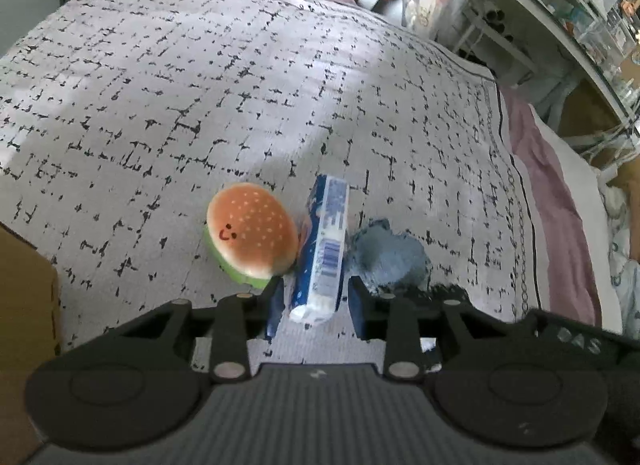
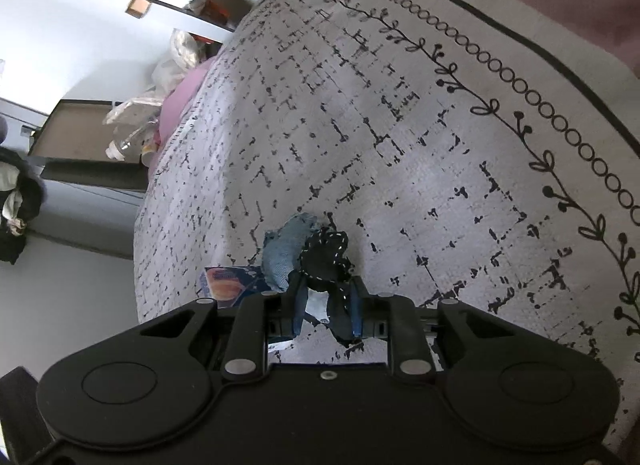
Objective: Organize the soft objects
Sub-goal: 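Grasp the Vinda tissue pack with the left gripper while the right gripper grasps the black cable, then carry the tissue pack and black cable over the cardboard box with both grippers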
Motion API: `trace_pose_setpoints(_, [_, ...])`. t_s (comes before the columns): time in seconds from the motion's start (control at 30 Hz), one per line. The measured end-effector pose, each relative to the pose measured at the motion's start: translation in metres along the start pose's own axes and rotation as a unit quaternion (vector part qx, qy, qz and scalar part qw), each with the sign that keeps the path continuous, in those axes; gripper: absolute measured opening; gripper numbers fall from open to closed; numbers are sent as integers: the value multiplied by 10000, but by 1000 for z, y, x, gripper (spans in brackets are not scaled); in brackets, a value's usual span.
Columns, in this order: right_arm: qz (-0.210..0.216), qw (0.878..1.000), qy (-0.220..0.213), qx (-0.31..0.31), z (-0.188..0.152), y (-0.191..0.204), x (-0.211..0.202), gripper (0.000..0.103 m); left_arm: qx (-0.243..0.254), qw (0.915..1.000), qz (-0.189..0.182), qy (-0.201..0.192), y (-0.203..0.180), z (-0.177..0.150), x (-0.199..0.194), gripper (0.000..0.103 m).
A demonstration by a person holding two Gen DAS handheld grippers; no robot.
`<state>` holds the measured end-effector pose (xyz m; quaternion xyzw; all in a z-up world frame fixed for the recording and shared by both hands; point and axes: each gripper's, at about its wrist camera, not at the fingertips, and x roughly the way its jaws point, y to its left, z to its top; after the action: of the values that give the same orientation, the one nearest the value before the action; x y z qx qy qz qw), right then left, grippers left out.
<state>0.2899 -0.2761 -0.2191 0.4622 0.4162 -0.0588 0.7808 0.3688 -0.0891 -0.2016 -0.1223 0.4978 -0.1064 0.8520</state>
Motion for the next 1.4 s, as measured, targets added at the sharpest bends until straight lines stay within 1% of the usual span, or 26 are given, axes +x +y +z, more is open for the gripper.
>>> trace_pose_setpoints(0.03, [18,10000,-16,-40,0,1,-2,22,-14,10000,14,-46,-1,-1,0,32])
trace_pose_setpoints(0.07, [23,10000,-29,-82,-1,2,-4,22,4,10000,53,-49,-3,-2,-1,28])
trace_pose_setpoints(0.1, [24,9999,-44,-125,-1,2,-7,22,32,10000,54,-31,-4,-4,-1,27])
trace_pose_setpoints(0.13, [8,9998,-55,-166,-1,3,-9,22,60,10000,22,-12,-6,-5,-2,23])
trace_pose_setpoints(0.17, [-24,9997,-70,-226,-1,3,-11,22,89,10000,-13,-1,-8,-7,-4,22])
trace_pose_setpoints(0.27, [-61,9994,-128,-317,-1,6,-17,22,179,9998,-39,-17,-14,-11,-12,20])
trace_pose_setpoints(0.43, [-97,9979,-282,-571,-5,13,-29,22,155,9998,-38,-91,-15,-15,-29,20])
trace_pose_setpoints(0.7, [70,9945,-461,-935,-13,26,-52,22,153,9994,-148,-282,-18,-20,-65,18])
trace_pose_setpoints(0.93, [216,9903,-562,-1249,-24,36,-71,22,145,9984,-153,-524,-14,-25,-97,18])
trace_pose_setpoints(1.13, [288,9868,-556,-1494,-34,43,-79,22,21,9972,-87,-740,-1,-27,-125,18])
trace_pose_setpoints(1.4, [450,9807,-364,-1867,-57,60,-79,22,-162,9951,40,-977,24,-33,-158,18])
